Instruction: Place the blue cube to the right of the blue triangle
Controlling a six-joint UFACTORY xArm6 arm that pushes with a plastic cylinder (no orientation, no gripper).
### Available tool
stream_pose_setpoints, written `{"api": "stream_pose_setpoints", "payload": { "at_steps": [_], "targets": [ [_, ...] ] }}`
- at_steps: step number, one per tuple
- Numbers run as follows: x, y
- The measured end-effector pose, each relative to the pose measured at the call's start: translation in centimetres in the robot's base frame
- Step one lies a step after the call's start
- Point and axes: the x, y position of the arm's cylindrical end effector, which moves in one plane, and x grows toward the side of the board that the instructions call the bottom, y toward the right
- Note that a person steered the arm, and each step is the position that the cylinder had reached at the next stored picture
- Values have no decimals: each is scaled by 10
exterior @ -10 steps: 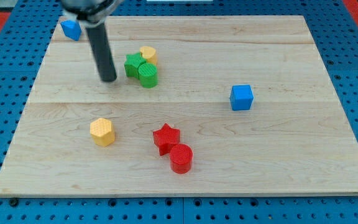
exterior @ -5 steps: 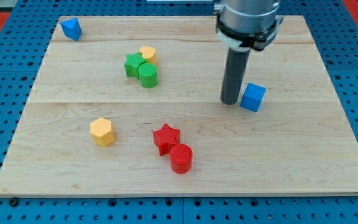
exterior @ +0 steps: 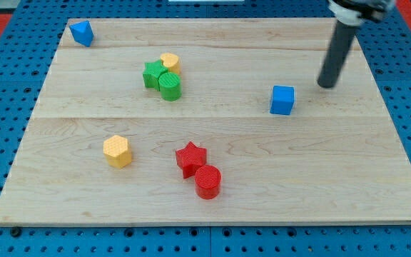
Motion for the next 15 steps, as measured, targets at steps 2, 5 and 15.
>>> {"api": "stream_pose_setpoints", "payload": {
  "at_steps": [2, 5, 15],
  "targets": [
    [-19, -125],
    [-29, -171],
    [-147, -269]
  ]
}}
